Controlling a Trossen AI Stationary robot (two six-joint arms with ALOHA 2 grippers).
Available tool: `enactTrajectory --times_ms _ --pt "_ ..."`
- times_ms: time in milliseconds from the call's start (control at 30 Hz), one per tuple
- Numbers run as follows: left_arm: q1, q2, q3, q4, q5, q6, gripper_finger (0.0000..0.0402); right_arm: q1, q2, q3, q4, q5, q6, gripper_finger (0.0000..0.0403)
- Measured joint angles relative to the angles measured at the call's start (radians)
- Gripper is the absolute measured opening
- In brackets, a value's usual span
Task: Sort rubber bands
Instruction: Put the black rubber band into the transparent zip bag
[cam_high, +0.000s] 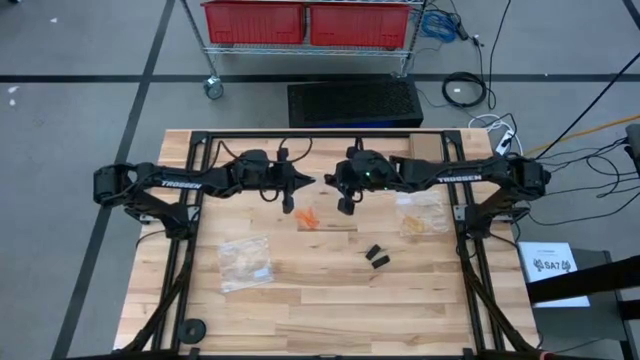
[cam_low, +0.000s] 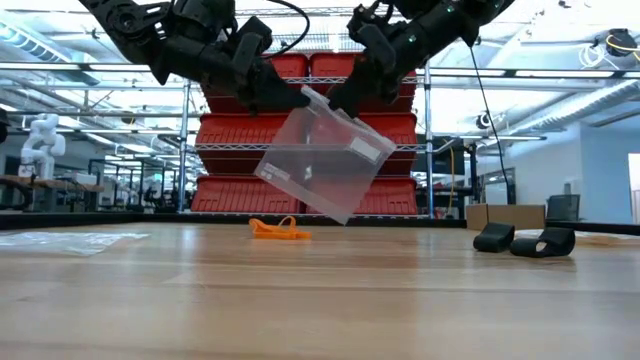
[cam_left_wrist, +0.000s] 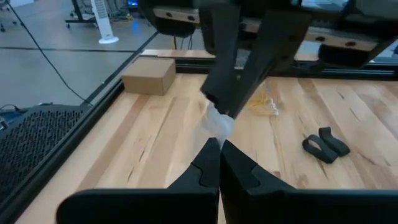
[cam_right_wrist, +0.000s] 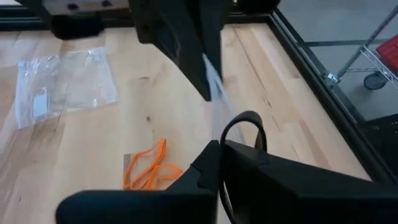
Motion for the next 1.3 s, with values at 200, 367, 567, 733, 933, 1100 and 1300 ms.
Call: enactTrajectory --times_ms 200,367,567,733,933,1100,1300 --pt "-0.005 0.000 0.000 0.004 0.005 -0.006 0.0000 -0.010 0.000 0.000 -0.012 0.087 -0.010 0.0034" --pt "-0.005 0.000 0.000 0.004 0.005 -0.008 0.0000 -0.010 0.000 0.000 -0.019 0.111 -0.030 0.0042" --pt "-0.005 0.000 0.000 0.005 0.004 -0.017 0.0000 0.006 0.000 0.000 -0.018 0.102 -0.037 0.0043" --pt "-0.005 0.000 0.000 0.006 0.000 -0.033 0.0000 0.008 0.000 0.000 0.001 0.102 -0.052 0.0049" --pt "-0.009 0.000 0.000 0.006 0.000 -0.033 0.0000 0.007 0.000 0.000 0.007 0.102 -0.062 0.0095" --pt "-0.009 0.000 0.000 0.006 0.000 -0.033 0.0000 0.009 -0.001 0.000 0.006 0.102 -0.057 0.0143" --pt "-0.009 0.000 0.001 0.006 0.000 -0.033 0.0000 0.011 -0.013 0.000 0.003 0.102 -0.046 0.0165"
